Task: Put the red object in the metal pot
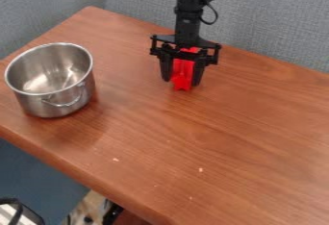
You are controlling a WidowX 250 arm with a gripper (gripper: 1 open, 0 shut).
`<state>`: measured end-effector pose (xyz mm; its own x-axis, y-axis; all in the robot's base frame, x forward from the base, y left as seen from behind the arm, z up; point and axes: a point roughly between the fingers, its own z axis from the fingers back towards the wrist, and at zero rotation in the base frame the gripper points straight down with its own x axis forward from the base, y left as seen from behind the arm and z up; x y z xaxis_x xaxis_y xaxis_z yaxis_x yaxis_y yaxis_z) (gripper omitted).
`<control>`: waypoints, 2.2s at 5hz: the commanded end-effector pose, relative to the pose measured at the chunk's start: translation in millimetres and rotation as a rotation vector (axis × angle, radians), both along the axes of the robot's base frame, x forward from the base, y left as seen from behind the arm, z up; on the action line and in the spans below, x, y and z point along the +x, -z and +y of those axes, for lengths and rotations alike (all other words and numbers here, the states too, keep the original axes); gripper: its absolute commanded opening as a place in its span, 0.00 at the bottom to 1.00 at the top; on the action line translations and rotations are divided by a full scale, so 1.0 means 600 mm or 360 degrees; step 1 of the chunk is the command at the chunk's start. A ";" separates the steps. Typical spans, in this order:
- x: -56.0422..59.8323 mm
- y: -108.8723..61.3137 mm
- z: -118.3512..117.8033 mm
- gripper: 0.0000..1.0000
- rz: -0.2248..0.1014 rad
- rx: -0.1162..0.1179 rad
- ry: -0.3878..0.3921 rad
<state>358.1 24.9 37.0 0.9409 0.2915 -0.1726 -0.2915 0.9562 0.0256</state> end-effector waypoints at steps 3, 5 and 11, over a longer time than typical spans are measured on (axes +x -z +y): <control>0.008 -0.033 0.013 0.00 -0.0090 -0.0001 -0.0039; 0.009 -0.036 0.014 0.00 -0.0093 -0.0002 -0.0036; 0.011 -0.047 0.015 0.00 -0.0103 -0.0002 -0.0026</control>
